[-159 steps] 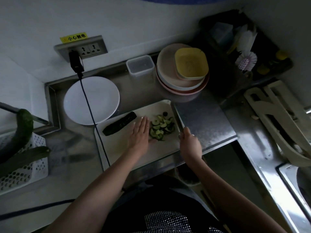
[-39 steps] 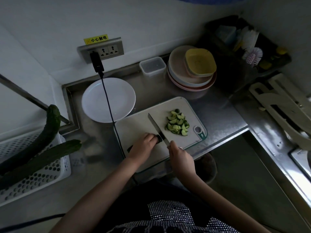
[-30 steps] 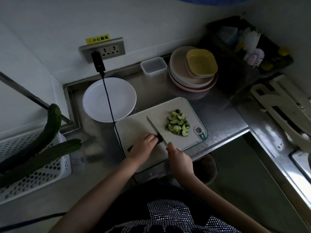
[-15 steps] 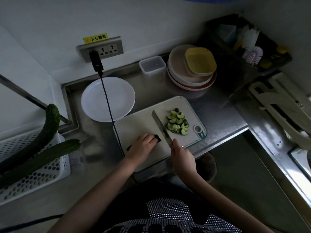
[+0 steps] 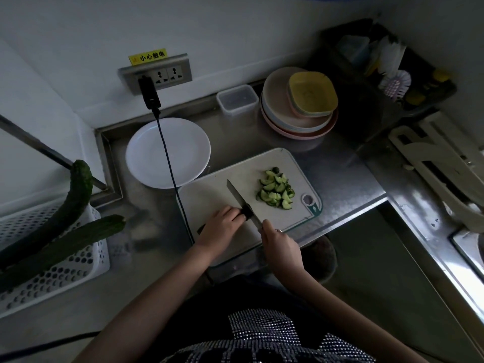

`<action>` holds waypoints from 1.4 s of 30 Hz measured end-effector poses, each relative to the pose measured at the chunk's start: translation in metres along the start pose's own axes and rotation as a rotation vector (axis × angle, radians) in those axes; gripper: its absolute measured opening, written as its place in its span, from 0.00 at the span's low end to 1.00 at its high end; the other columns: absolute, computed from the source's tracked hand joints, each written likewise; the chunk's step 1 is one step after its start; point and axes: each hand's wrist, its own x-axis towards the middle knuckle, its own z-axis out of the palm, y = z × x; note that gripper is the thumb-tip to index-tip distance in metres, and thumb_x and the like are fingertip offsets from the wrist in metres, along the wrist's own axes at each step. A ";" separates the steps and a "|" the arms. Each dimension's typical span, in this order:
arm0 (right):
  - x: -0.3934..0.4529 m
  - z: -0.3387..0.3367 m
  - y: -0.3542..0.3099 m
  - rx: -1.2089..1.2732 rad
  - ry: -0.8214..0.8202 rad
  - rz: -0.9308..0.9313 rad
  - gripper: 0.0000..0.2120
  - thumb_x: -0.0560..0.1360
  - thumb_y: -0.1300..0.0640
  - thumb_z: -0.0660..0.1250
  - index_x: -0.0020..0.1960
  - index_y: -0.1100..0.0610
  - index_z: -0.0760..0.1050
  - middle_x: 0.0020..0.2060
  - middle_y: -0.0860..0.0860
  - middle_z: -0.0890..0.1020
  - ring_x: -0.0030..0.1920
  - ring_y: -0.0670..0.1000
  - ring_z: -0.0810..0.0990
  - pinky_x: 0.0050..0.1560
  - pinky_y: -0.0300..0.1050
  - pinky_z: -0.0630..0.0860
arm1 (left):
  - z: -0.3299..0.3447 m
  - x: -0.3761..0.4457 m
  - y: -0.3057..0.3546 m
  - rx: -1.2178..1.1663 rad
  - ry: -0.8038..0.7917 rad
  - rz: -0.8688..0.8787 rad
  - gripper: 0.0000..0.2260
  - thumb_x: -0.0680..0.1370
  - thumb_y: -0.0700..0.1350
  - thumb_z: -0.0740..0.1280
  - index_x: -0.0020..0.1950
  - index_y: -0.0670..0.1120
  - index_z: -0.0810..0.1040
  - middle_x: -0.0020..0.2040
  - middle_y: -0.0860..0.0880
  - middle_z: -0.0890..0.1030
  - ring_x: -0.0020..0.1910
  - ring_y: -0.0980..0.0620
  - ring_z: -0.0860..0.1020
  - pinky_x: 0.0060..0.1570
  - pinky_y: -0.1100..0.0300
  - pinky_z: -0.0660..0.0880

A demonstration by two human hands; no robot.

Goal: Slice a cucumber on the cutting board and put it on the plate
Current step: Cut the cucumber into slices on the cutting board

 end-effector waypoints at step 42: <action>0.006 0.004 -0.004 -0.105 -0.070 -0.030 0.09 0.83 0.52 0.52 0.58 0.57 0.63 0.46 0.57 0.80 0.45 0.61 0.81 0.37 0.50 0.72 | 0.005 -0.007 -0.008 0.112 0.041 0.041 0.14 0.68 0.41 0.57 0.51 0.43 0.75 0.42 0.45 0.79 0.46 0.47 0.69 0.37 0.56 0.76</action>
